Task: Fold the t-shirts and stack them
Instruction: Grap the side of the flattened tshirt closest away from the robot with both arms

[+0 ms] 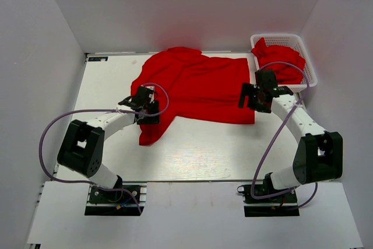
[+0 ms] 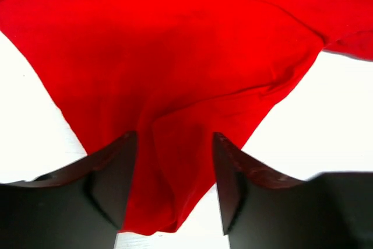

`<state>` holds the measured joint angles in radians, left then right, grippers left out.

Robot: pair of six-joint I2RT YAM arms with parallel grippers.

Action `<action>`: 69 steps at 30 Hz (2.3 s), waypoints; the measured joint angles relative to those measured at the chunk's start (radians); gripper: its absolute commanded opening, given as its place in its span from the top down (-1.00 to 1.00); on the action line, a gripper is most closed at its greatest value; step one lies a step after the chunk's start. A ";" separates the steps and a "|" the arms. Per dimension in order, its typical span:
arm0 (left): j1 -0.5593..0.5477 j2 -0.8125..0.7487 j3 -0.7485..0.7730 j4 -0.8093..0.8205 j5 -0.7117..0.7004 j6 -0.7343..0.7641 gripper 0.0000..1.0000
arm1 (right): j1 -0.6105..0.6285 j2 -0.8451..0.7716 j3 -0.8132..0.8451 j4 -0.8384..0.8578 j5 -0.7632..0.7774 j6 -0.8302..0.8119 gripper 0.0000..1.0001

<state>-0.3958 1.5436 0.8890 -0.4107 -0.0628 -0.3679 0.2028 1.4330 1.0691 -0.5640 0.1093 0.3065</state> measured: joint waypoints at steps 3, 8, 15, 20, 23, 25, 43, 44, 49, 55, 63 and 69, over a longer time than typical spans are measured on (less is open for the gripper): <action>0.000 0.012 -0.010 0.002 0.013 0.005 -0.23 | 0.000 0.000 0.000 -0.009 0.000 0.000 -0.81; 0.000 0.039 -0.018 -0.001 0.021 0.009 -0.07 | 0.000 0.000 0.000 -0.011 0.000 0.000 -0.81; -0.001 0.039 -0.018 0.001 0.022 0.013 0.85 | 0.000 0.000 0.000 -0.012 0.000 0.000 -0.81; -0.006 0.039 -0.018 0.000 0.025 0.016 1.00 | 0.000 0.000 0.000 -0.013 0.000 0.000 -0.81; -0.010 0.037 -0.017 -0.006 0.026 0.018 1.00 | 0.000 0.000 0.000 -0.012 0.000 0.000 -0.81; -0.013 0.028 -0.017 -0.014 0.035 0.021 1.00 | 0.000 0.000 0.000 -0.012 0.000 0.000 -0.81; -0.166 -0.045 -0.017 -0.050 0.397 0.169 0.90 | 0.000 0.000 -0.024 -0.012 -0.005 0.001 -0.81; -0.179 -0.038 -0.018 -0.057 0.407 0.171 0.57 | 0.000 0.000 -0.029 -0.010 -0.005 0.002 -0.81; -0.235 -0.013 -0.024 -0.095 0.428 0.186 -0.54 | 0.000 0.000 -0.055 -0.010 -0.005 0.005 -0.81; -0.257 -0.018 -0.011 -0.183 0.348 0.135 -1.00 | 0.000 0.000 -0.069 -0.008 -0.003 0.016 -0.81; -0.158 -0.075 0.140 -0.341 0.021 -0.085 -1.00 | -0.016 -0.003 -0.070 0.024 0.021 0.063 -0.81; 0.003 -0.058 0.105 -0.393 -0.058 -0.213 -1.00 | -0.037 0.008 -0.076 0.056 0.019 0.109 -0.81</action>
<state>-0.3931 1.4857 0.9936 -0.8032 -0.1207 -0.5812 0.1658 1.4414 0.9932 -0.5083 0.1287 0.4160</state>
